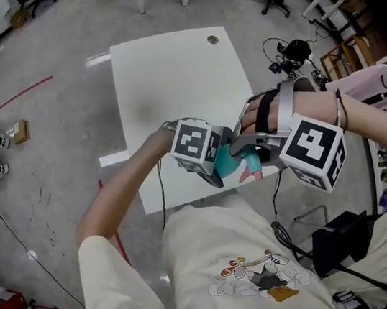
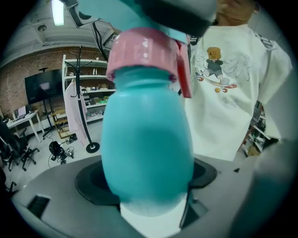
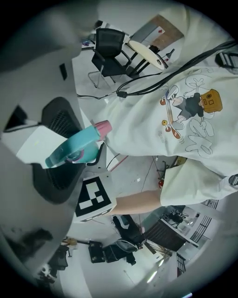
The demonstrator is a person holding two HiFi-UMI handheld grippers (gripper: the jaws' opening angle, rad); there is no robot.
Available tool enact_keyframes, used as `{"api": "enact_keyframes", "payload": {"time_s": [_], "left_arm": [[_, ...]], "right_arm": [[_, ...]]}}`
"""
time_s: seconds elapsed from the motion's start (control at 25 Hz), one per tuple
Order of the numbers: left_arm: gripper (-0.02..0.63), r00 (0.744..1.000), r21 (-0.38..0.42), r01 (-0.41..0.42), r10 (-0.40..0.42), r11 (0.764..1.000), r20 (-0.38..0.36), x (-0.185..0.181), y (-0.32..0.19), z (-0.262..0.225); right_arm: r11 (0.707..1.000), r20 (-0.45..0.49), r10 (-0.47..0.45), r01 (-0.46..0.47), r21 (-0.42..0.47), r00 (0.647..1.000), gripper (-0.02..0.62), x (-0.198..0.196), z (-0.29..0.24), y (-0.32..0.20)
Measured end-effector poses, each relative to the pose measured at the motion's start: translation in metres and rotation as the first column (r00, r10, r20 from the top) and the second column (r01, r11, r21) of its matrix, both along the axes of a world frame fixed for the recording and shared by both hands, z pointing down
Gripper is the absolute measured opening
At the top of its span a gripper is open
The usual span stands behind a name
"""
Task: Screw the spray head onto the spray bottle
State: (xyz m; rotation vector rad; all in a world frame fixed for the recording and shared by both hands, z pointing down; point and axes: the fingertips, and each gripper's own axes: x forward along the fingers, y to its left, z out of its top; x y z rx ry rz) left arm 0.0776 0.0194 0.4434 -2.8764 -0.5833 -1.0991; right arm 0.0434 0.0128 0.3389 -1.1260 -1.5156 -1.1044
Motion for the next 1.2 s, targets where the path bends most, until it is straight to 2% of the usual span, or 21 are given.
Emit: {"api": "enact_keyframes", "payload": {"time_s": [0.2, 0.36, 0.48, 0.6, 0.68, 0.76, 0.92, 1.08, 1.2], "left_arm": [[0.417, 0.999, 0.005, -0.028, 0.028, 1.0, 0.018, 0.006, 0.002, 0.0], [0.417, 1.0, -0.002, -0.007, 0.007, 1.0, 0.015, 0.007, 0.0, 0.001], [0.417, 0.999, -0.021, 0.052, -0.052, 0.998, -0.01, 0.005, -0.007, 0.003], [0.417, 0.984, 0.01, 0.18, -0.18, 0.984, 0.006, 0.003, -0.026, 0.01], [0.417, 0.955, 0.048, 0.293, -0.294, 0.955, 0.039, 0.002, -0.043, 0.016], [0.417, 0.916, 0.087, 0.392, -0.397, 0.916, 0.061, 0.001, -0.056, 0.019], [0.417, 0.829, 0.108, 0.553, -0.559, 0.826, 0.03, 0.003, -0.073, 0.018], [0.417, 0.725, 0.127, 0.682, -0.688, 0.72, 0.006, -0.004, -0.09, 0.013], [0.417, 0.668, 0.149, 0.736, -0.744, 0.661, 0.005, -0.008, -0.097, 0.012]], "right_arm": [[0.999, -0.02, -0.024, 0.025, 0.022, 0.999, 0.133, 0.008, 0.006, 0.001], [0.998, -0.048, -0.036, 0.038, 0.041, 0.998, 0.13, 0.011, 0.01, -0.002], [1.0, -0.055, 0.022, -0.021, 0.023, 0.998, 0.127, 0.006, 0.013, -0.008], [0.989, -0.063, 0.146, -0.146, 0.0, 0.987, 0.127, 0.001, 0.018, -0.02], [0.969, -0.071, 0.246, -0.246, 0.002, 0.967, 0.127, -0.001, 0.023, -0.031], [0.936, -0.088, 0.349, -0.351, -0.01, 0.933, 0.127, -0.003, 0.026, -0.04], [0.863, -0.12, 0.496, -0.504, -0.04, 0.86, 0.127, -0.004, 0.027, -0.051], [0.784, -0.138, 0.605, -0.617, -0.066, 0.784, 0.127, -0.008, 0.025, -0.065], [0.718, -0.163, 0.677, -0.693, -0.069, 0.718, 0.127, -0.009, 0.024, -0.072]]}}
